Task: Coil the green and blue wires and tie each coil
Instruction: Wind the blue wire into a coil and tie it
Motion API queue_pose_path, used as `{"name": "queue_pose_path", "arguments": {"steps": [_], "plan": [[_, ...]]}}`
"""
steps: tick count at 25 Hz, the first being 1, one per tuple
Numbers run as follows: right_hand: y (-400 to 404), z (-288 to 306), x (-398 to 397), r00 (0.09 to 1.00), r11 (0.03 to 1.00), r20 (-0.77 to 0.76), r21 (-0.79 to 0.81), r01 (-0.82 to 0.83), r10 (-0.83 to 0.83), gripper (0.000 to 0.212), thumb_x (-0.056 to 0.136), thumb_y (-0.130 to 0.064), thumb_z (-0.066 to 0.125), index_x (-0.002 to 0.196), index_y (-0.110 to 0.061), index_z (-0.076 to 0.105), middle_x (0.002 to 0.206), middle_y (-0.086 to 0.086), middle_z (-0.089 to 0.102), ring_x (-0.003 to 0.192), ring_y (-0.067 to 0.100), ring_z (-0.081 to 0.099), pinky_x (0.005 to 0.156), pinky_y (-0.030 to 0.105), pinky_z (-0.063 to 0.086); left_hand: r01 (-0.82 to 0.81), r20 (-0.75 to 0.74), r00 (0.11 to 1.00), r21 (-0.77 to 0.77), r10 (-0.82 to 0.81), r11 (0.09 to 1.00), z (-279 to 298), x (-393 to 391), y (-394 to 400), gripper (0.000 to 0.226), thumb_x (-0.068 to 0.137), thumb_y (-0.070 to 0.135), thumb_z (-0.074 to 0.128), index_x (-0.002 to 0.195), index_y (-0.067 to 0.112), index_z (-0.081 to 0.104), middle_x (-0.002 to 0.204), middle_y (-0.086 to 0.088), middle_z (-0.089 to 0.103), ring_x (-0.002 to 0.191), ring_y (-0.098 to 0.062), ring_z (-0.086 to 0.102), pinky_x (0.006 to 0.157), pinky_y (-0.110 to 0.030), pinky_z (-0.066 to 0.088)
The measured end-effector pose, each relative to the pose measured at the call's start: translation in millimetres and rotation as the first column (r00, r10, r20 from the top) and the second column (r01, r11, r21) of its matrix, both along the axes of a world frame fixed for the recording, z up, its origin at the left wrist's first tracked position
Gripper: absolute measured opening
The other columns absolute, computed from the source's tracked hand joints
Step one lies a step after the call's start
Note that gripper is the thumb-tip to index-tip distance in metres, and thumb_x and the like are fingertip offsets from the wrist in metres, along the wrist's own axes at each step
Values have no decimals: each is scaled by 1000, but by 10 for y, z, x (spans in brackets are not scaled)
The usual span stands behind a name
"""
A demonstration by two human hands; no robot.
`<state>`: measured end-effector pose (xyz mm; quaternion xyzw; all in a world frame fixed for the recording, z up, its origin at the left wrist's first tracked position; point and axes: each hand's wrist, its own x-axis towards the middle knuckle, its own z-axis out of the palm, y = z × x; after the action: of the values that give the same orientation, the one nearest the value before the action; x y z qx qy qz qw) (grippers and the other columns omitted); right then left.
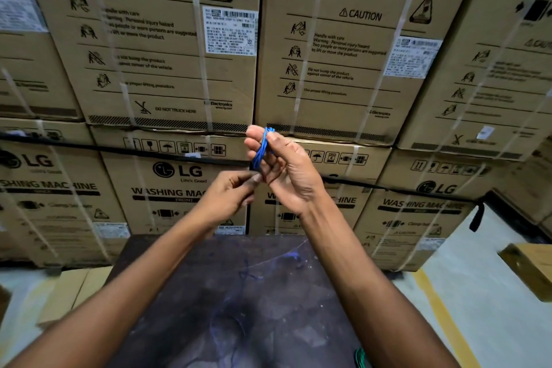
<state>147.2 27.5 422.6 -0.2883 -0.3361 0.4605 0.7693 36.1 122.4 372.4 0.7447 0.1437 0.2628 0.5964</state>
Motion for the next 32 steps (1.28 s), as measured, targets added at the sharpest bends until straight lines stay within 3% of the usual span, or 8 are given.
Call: {"name": "queue_pose_path", "arguments": {"steps": [3,6,11,17,19,24,28,32], "plan": [[123,-105,19,980,980,-14,-22,197,-197,22,103,-8,52,117,1,67,107,11,77,90,13,75,83,23,60,-87,-40,993,364,108,927,-62,-90,24,28,99,36,54,84,26,75,51,7,47,49,-6,38,53,-30,32],[220,-159,58,906,919,185,-34,392,-380,19,102,-7,56,117,-1,65,106,15,76,90,18,74,85,28,60,-157,-97,958,608,269,778,14,-208,28,30,92,49,48,82,35,73,54,-1,60,50,-14,50,56,-34,42],[143,-70,143,650,851,633,26,525,-421,16,99,0,58,97,2,74,95,13,78,84,9,74,85,28,60,-276,-6,889,792,458,545,419,-358,53,21,92,48,62,85,33,75,59,8,64,57,-13,58,54,-29,43],[137,-27,111,506,819,785,3,574,-358,21,97,-3,59,87,-15,73,89,12,79,82,22,77,84,40,63,-272,62,875,884,481,380,692,-366,65,22,89,55,64,97,40,77,74,8,75,72,-20,70,62,-35,57],[113,-43,123,545,856,795,-65,514,-267,17,98,-3,58,95,-3,75,92,19,78,79,20,76,83,36,63,-263,52,891,870,451,418,775,-353,123,19,87,55,68,93,39,78,72,10,73,69,-14,68,61,-32,55],[-118,-53,108,786,943,616,-293,160,59,35,109,-14,42,119,14,61,98,23,73,78,20,71,76,25,58,26,-92,995,654,45,756,963,-231,515,4,83,32,81,84,28,79,75,8,75,68,-5,67,65,-29,52],[-155,-43,64,876,959,461,-282,-10,145,39,108,-19,41,121,11,63,94,16,74,79,18,72,80,27,59,122,-25,992,486,-126,865,933,-78,614,10,85,11,77,89,2,76,82,-7,75,74,-9,66,71,-18,50],[-199,-40,30,949,974,268,-195,-117,167,30,102,-16,52,117,6,66,90,8,75,80,16,73,79,25,60,111,73,990,97,-118,989,594,18,618,12,88,22,71,92,11,76,74,2,67,65,-11,53,57,-23,41]]}}
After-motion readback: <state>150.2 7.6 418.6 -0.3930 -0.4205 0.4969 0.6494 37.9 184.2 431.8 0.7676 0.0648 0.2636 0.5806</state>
